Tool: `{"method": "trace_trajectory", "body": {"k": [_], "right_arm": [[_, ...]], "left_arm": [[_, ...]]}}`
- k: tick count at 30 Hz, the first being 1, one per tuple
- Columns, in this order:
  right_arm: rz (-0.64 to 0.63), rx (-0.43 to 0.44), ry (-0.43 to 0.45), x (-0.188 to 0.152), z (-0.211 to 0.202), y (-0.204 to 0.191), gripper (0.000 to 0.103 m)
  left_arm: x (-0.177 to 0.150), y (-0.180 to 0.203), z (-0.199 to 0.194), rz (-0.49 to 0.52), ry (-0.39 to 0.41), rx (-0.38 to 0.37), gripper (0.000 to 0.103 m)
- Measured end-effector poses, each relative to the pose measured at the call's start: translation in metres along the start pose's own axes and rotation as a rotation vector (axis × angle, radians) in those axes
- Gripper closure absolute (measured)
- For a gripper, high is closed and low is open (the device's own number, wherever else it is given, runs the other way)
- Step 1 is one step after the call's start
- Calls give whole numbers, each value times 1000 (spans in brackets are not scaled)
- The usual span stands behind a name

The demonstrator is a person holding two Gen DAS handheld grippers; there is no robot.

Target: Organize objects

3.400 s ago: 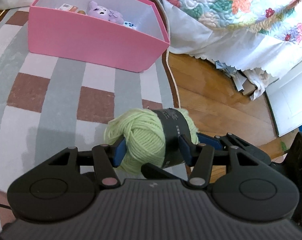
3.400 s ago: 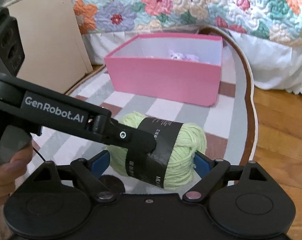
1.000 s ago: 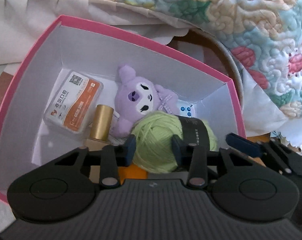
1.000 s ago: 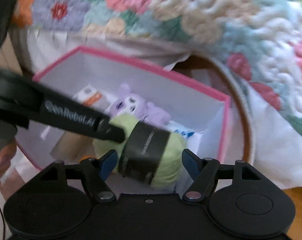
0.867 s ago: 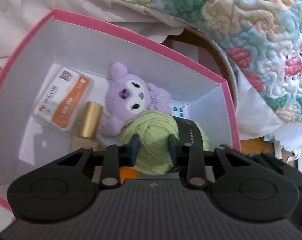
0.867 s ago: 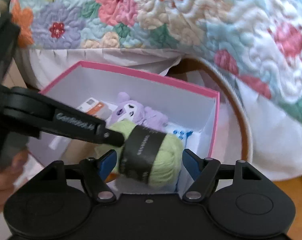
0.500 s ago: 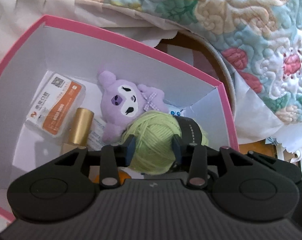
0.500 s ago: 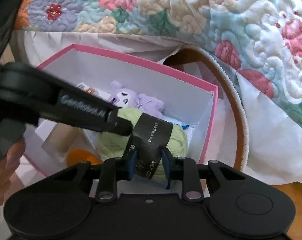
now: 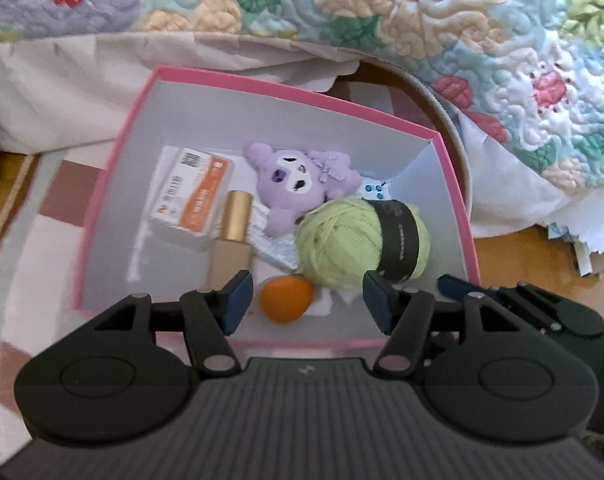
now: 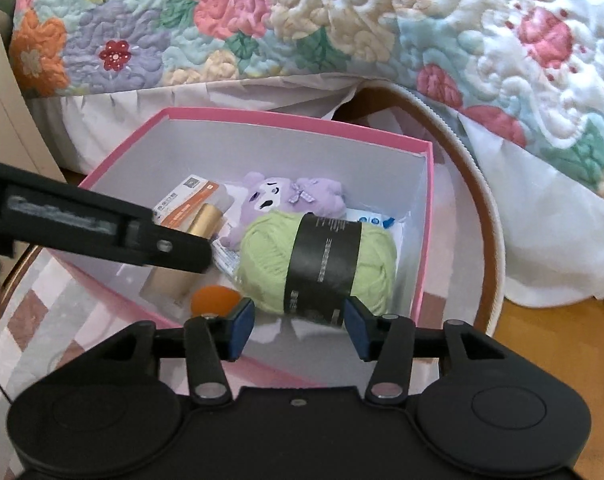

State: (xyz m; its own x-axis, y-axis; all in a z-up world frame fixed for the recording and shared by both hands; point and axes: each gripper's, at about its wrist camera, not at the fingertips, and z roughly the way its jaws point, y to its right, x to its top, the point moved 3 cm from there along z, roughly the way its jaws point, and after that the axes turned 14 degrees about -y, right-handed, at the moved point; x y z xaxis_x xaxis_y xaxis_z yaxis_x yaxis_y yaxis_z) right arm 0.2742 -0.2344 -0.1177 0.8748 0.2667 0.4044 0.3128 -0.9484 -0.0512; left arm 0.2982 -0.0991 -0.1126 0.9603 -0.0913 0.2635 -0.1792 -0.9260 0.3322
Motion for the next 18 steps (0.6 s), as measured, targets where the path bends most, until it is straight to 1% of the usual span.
{"method": "trace_trajectory", "body": {"k": [2,6,9,11,13,15,18], "right_arm": [[12,-2,6,-2,-9,-2,43],[14,6,22,-5,-38,-6,39],[9,-3,24,-5,-63,-11,38],[-6,-35,21,-6,-81,-17,38],[-11,-64,24,-9,-98,-22,37],[-9,-46,37,-13,-117,-26,32],[-4,-29,60,-19,-142,-31,29]], "left_arm": [[-1,-2,-14,17,9,11,42],[-7,-4,-46,49,28,6,39],[-13,-4,-72,76,32,34,39],[-19,-4,-90,93,35,60,39],[-25,-4,-105,97,29,64,35],[-34,-6,-119,98,20,58,34],[-48,-7,-137,114,18,77,34]]}}
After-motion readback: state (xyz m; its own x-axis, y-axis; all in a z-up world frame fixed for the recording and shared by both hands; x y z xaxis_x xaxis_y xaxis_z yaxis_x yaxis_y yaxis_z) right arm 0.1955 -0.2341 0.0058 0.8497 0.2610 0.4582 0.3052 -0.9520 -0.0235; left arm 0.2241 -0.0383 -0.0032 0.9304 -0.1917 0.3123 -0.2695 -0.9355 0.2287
